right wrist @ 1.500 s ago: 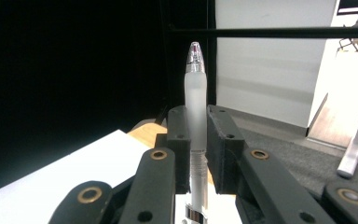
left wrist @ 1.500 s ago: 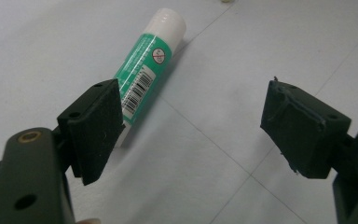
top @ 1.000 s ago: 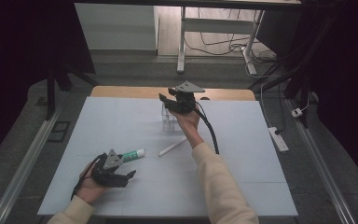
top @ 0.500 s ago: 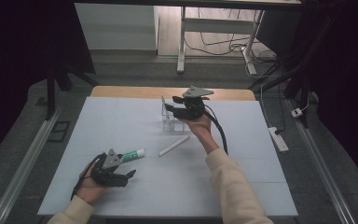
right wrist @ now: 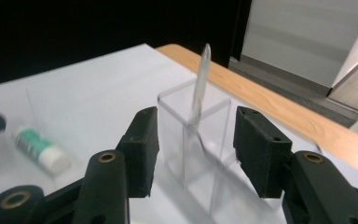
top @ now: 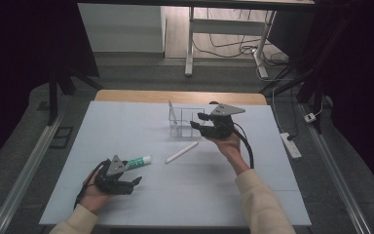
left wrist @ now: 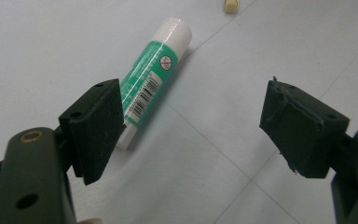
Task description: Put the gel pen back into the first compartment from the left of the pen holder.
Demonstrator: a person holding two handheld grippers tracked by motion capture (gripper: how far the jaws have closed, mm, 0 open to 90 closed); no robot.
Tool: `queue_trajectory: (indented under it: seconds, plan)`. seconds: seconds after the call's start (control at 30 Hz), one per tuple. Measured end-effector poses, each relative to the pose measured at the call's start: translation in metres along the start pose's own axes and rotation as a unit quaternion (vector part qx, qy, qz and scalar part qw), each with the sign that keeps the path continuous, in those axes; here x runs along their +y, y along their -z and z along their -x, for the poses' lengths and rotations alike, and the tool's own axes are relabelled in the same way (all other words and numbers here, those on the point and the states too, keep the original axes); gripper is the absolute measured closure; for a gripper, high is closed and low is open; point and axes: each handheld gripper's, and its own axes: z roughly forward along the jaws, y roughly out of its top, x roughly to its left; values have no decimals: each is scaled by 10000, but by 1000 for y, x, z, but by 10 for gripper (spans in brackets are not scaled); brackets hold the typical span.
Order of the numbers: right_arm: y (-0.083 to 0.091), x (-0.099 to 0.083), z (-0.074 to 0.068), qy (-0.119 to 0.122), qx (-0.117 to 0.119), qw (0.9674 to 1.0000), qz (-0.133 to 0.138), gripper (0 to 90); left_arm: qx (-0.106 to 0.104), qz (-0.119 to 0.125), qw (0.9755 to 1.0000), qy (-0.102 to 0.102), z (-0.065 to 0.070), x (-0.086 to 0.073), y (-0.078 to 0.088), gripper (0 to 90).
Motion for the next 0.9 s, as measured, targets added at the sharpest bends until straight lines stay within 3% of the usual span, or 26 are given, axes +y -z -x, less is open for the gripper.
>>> queue_trajectory:
  seconds: [0.5,0.9]
  plan:
    - [92,-69,10,-222,-403,9980,-431,499,36,99,9999,57,-2,1,1,226]
    - [132,-107,5,-347,-547,9957,-661,494,73,223,9997,101,-3,1,4,238]
